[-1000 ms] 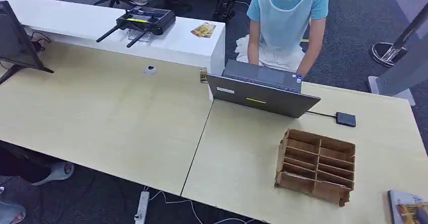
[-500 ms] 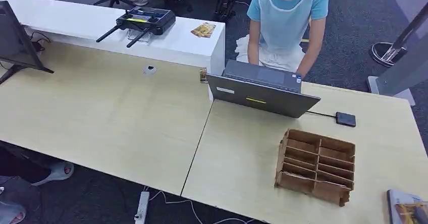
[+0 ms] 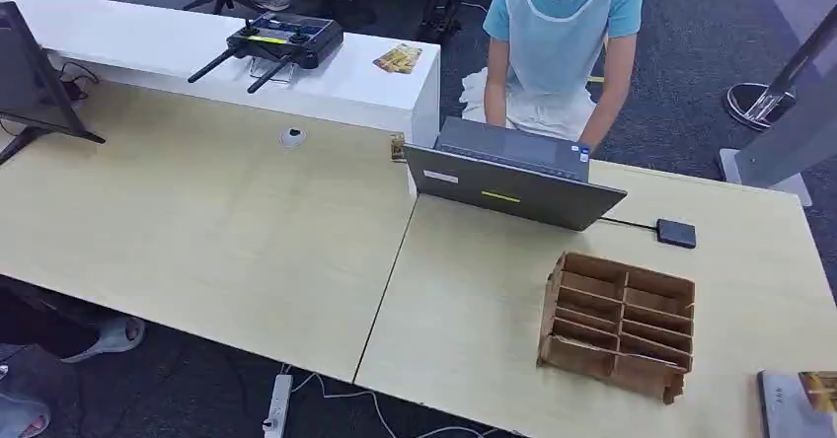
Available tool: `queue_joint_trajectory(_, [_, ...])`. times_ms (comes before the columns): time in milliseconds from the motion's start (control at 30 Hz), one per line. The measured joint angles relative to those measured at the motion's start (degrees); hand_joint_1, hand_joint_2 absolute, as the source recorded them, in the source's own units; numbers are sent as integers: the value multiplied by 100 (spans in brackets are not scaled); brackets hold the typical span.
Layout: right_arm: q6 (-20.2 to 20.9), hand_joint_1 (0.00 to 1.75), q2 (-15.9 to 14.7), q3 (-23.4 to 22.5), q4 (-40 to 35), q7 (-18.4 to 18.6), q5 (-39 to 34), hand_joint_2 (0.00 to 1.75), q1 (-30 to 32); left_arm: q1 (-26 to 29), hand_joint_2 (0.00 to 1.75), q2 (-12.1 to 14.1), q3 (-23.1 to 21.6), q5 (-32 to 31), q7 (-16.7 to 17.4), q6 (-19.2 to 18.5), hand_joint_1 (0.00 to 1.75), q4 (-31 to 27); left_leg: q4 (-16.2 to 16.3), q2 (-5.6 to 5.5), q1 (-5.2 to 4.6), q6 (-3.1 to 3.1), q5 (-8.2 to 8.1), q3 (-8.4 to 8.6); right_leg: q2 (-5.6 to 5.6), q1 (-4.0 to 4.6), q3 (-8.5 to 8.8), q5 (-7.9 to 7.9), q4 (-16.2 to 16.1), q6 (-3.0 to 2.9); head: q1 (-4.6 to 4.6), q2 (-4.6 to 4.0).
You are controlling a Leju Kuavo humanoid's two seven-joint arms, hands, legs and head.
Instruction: Pass the card to the sensor for recognition and then transmit it.
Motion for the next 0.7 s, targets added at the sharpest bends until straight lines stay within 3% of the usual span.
queue_joint_trajectory(233, [68,175,-190,92,-221,212,31,175,-614,-6,175,0,33,-30,-31,-4,0,0,0,6,-1,0,0,0,9,-1,1,2,2,-1,2,0])
queue_joint_trajectory(467, [-46,175,-269,717,-227,402,289,175,-1770,-16,175,-4,66,-116,-37,-28,0,0,0,19,0,1,4,1,14,1,1,9,4,-1,2,0])
queue_joint_trajectory(567, [-265,175,-236,1107,-207,474,621,175,-2329,-32,175,-18,74,-166,-37,-44,0,0,0,19,1,-3,7,-3,14,1,1,9,7,-1,-2,0])
queue_joint_trajectory(700, [-952,175,134,1710,-65,588,1227,175,-3088,-84,175,-37,74,-295,-37,-59,0,0,0,34,2,-6,8,6,30,3,-1,14,8,-8,2,0])
